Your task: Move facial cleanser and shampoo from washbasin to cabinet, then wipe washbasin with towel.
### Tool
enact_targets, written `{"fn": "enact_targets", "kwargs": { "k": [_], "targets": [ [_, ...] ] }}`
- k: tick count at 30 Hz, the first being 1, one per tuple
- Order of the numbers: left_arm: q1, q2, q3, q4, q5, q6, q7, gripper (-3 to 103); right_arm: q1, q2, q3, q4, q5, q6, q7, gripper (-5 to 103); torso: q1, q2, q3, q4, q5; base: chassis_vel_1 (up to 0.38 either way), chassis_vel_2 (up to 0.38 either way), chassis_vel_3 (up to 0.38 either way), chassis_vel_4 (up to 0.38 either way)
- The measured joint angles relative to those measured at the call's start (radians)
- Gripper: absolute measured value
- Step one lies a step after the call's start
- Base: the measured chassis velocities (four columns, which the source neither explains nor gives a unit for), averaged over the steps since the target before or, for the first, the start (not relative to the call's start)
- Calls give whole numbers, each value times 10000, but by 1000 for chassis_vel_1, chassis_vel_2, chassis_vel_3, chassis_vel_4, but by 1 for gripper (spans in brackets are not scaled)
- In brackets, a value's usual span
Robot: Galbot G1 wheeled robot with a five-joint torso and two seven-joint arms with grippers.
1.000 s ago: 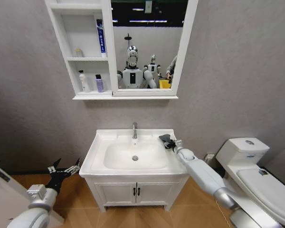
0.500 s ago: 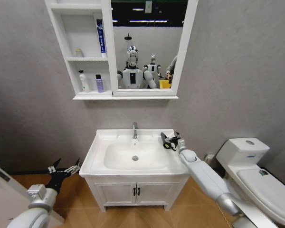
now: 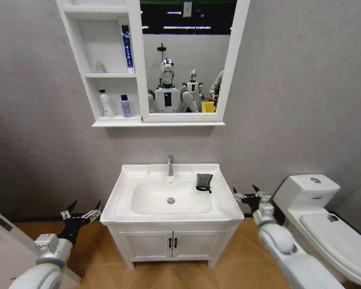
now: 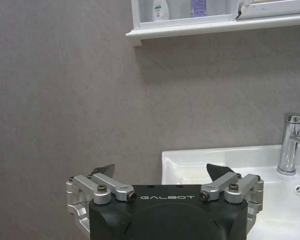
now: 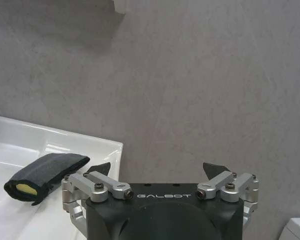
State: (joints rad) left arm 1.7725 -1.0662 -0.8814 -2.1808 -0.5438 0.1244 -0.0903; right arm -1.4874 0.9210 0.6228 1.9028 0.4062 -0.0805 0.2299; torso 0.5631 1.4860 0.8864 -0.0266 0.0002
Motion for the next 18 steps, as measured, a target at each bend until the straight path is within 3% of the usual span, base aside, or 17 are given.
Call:
{"fn": "enact_targets", "kwargs": {
  "k": [3, 7, 11, 14, 15, 17, 18],
  "targets": [
    [0, 0, 0, 0, 0, -1, 0, 100, -1577, 402, 719, 1471, -187, -93, -47, 100, 2, 0, 0, 0, -5, 0, 0, 0, 0],
    [0, 0, 0, 0, 0, -1, 0, 100, -1685, 521, 604, 1600, -299, -203, -43, 100, 1, 0, 1, -1, -4, 0, 0, 0, 0],
    [0, 0, 0, 0, 0, -1, 0, 100, -731, 341, -46, 1370, 587, -766, -11, 100, 1, 0, 2, 1, -2, 0, 0, 0, 0],
    [0, 0, 0, 0, 0, 0, -1, 100, 1570, -69, -1844, 141, 1826, -1427, -51, 100, 6, -3, 4, 3, 2, 0, 0, 0, 0],
    [0, 0, 0, 0, 0, 0, -1, 100, 1570, -69, -1844, 141, 1826, -1427, -51, 100, 6, -3, 4, 3, 2, 0, 0, 0, 0],
    [1, 0, -1, 0, 0, 0, -7, 100, 3366, -101, -3271, -1097, 1600, -1237, -846, 100, 7, -3, 5, 7, 0, 0, 0, 0, 0],
    [1, 0, -1, 0, 0, 0, -7, 100, 3366, -101, -3271, -1097, 1600, -1237, -846, 100, 7, -3, 5, 7, 0, 0, 0, 0, 0]
  ]
}}
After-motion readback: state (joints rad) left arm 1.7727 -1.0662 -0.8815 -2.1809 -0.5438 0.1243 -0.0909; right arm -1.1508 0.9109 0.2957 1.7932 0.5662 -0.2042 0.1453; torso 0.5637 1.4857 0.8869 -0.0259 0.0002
